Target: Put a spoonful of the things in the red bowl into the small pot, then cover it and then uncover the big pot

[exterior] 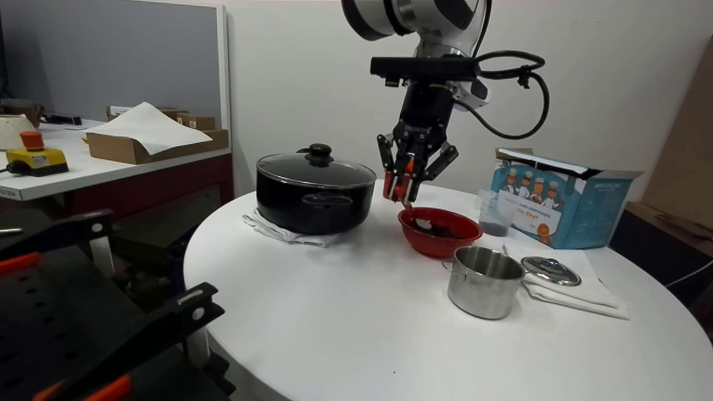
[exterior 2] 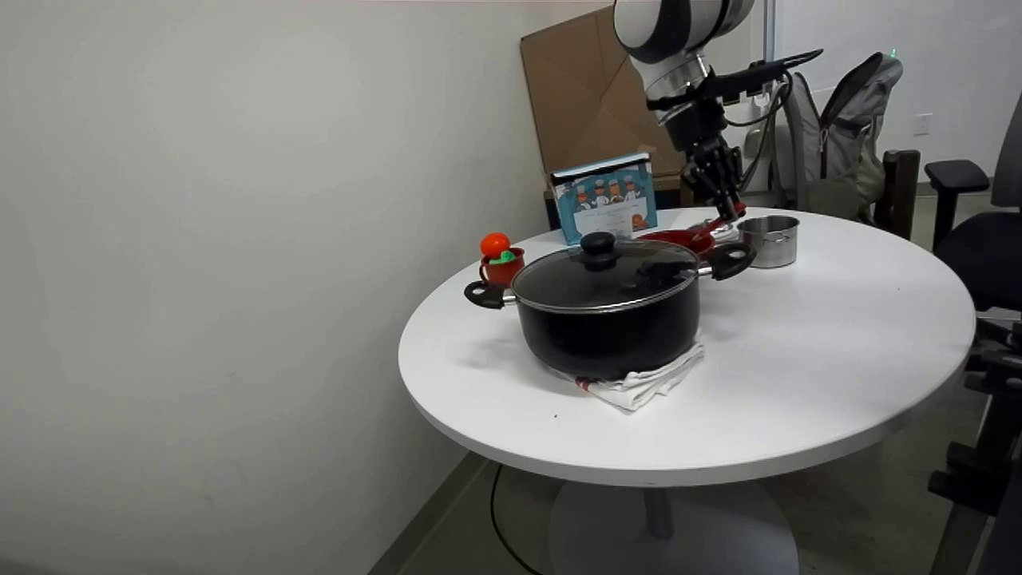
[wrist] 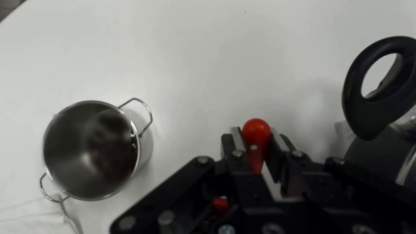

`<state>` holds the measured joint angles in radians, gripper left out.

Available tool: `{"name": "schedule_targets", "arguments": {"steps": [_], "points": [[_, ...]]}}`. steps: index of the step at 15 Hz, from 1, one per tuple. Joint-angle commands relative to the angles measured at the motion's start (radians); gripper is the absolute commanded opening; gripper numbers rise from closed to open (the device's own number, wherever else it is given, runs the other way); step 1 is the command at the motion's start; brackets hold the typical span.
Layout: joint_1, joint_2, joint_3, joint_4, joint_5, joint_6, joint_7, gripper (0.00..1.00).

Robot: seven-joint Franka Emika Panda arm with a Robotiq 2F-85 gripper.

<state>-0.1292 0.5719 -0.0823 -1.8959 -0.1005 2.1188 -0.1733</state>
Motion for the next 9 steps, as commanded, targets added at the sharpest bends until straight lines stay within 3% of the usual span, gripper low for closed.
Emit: {"name": "schedule_targets", "arguments": {"steps": [1, 9], "points": [[0.009, 0.058, -0.016, 0.053, -0.029, 0.026, 0.042, 0.11], [0.009, 0.159, -0.027, 0.18, -0.025, 0.024, 0.084, 0.1]]}}
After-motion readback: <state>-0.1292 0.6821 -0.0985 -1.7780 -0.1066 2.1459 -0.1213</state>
